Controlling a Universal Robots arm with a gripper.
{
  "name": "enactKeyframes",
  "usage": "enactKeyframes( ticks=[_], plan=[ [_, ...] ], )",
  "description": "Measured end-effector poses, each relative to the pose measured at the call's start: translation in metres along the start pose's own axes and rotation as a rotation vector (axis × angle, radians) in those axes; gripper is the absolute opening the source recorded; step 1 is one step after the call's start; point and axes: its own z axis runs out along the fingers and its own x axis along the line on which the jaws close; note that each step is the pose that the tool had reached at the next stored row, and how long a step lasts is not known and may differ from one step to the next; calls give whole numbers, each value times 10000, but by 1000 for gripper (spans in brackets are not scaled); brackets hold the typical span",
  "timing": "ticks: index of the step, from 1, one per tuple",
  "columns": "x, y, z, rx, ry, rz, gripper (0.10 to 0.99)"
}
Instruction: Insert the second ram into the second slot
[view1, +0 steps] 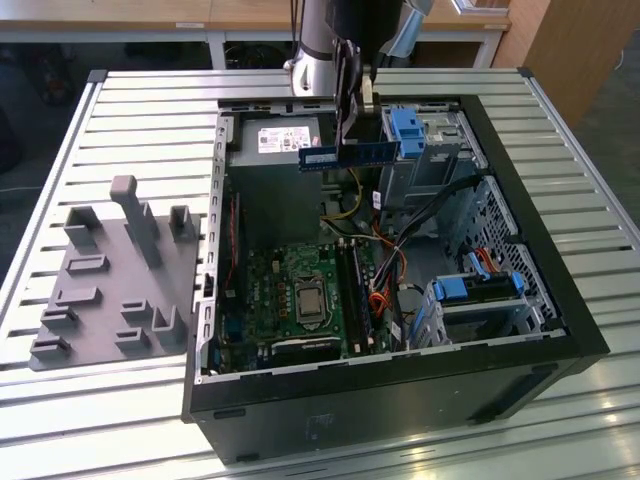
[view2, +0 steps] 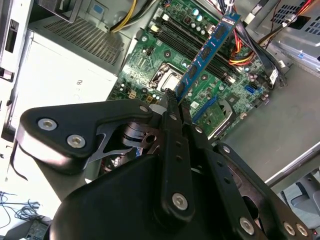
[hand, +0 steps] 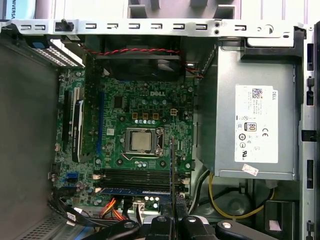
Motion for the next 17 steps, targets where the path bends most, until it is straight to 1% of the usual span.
enactKeyframes(
  ticks=[17],
  plan=[
    [8,0,1,-2,89,3,137]
  ],
)
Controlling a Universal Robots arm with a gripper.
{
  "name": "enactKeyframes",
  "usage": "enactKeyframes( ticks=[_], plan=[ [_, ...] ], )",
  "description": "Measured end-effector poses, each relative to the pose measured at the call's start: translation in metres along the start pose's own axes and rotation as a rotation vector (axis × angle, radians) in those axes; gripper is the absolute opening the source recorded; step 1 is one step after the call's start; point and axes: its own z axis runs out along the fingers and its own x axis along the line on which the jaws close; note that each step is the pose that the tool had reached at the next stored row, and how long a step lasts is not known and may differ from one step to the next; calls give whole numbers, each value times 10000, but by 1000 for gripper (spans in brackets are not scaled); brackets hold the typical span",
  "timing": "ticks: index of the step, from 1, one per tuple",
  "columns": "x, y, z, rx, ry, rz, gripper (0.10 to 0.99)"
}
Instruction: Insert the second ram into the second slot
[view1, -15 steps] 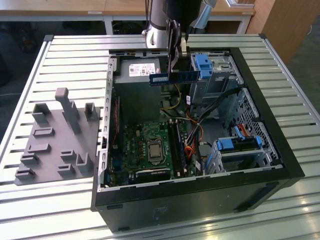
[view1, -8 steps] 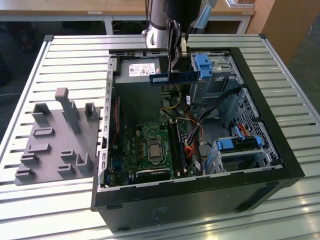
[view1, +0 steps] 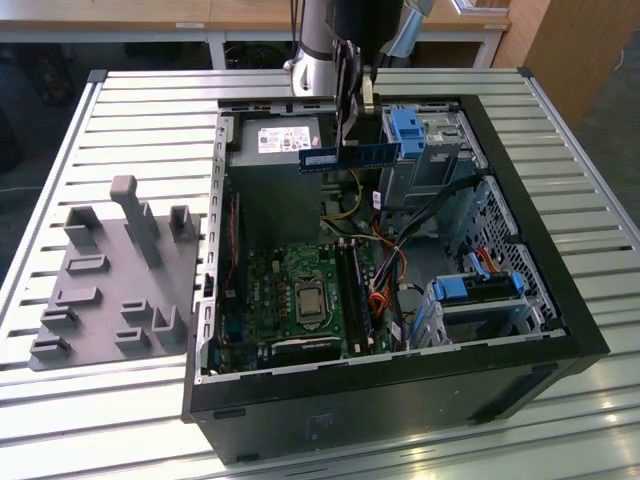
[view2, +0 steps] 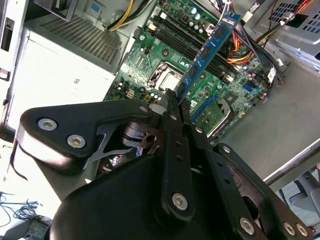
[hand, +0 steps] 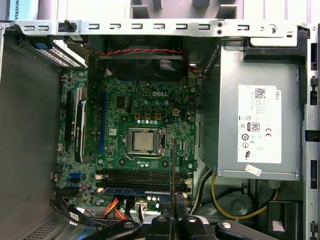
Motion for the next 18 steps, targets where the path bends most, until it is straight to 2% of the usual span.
enactKeyframes(
  ticks=[18],
  plan=[
    [9,0,1,-3,106,4,137]
  ],
)
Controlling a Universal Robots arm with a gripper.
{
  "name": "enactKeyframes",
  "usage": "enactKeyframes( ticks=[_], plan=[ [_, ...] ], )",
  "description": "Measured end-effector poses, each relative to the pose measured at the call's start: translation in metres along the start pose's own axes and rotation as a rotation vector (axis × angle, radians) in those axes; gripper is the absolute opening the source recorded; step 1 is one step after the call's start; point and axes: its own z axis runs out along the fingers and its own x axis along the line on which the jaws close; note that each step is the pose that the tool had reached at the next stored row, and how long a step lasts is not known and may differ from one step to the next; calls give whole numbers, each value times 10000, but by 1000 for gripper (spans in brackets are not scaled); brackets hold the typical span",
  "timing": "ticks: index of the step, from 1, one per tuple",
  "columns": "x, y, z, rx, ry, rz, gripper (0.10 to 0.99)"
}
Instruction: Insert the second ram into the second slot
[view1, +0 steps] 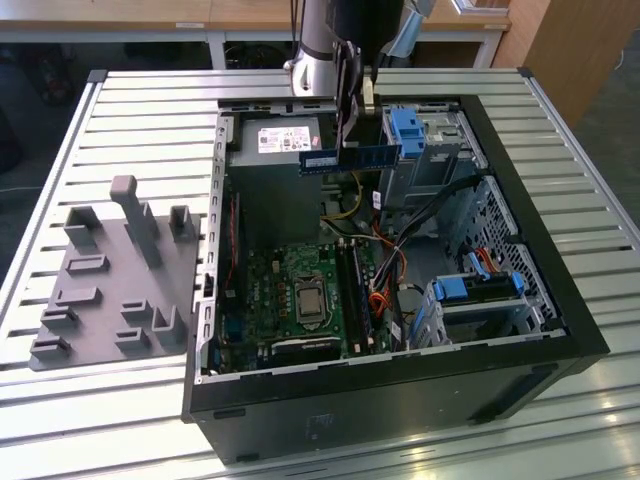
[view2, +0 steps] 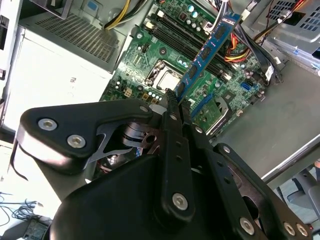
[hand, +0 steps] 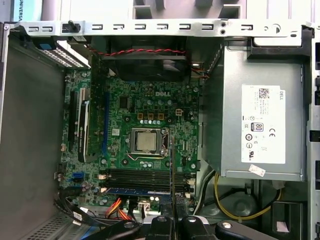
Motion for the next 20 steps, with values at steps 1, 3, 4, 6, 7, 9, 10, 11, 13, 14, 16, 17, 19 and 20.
enactKeyframes(
  ticks=[1,3,4,6,7,9,10,11,13,14,16,17,19,20],
  plan=[
    [0,0,0,0,6,0,137],
    [1,0,0,0,17,1,137],
    [1,0,0,-1,23,1,137],
    [2,0,0,-1,35,2,137],
    [3,0,0,-1,41,2,137],
    [4,0,0,-1,52,2,137],
    [5,0,0,-1,57,2,137],
    [5,0,0,-1,63,3,137],
    [6,0,0,-2,74,3,137],
    [7,0,0,-2,79,3,137],
    [8,0,1,-2,91,4,137],
    [8,0,1,-2,96,4,137],
    [9,0,1,-2,108,4,137],
    [9,0,1,-3,114,5,137]
  ],
)
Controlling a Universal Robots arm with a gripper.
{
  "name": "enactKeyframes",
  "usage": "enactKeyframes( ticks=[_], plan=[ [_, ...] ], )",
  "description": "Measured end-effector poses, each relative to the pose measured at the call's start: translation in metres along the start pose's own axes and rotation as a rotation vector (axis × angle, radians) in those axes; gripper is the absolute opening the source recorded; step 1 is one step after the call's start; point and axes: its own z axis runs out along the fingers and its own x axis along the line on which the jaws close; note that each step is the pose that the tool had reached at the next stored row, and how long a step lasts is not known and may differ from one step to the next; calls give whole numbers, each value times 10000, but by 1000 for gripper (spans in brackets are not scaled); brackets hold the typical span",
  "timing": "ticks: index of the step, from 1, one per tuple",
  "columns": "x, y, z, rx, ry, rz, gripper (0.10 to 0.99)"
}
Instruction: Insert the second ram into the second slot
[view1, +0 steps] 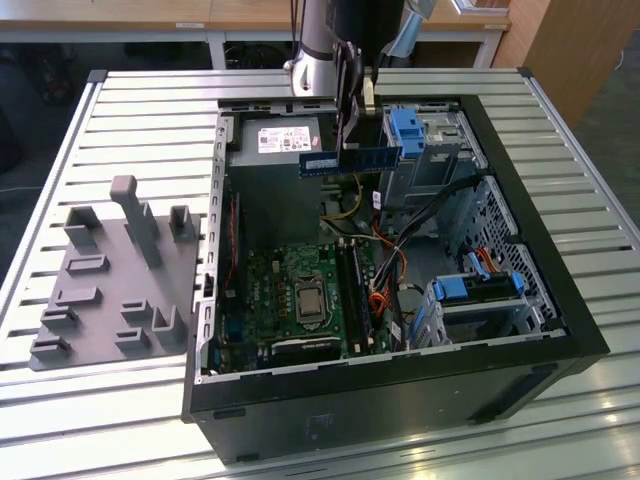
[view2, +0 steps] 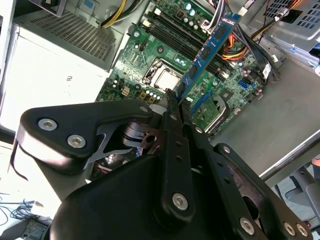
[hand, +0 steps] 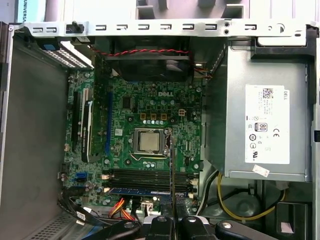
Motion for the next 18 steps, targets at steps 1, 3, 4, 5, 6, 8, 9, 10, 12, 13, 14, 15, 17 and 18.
enactKeyframes(
  ticks=[1,3,4,5,6,8,9,10,12,13,14,15,17,18],
  plan=[
    [0,0,0,0,5,0,137],
    [2,0,0,0,16,1,137],
    [2,0,0,-1,21,1,137],
    [3,0,0,-1,26,2,137],
    [3,0,0,-1,31,2,137],
    [4,0,0,-1,41,2,137],
    [5,0,0,-1,45,2,137],
    [5,0,0,-2,49,2,137],
    [6,0,1,-1,59,2,137],
    [7,0,1,-2,64,3,137],
    [7,0,0,-2,70,3,137],
    [7,0,1,-2,74,2,137],
    [8,0,1,-2,84,3,137],
    [9,0,1,-3,90,3,137]
  ],
)
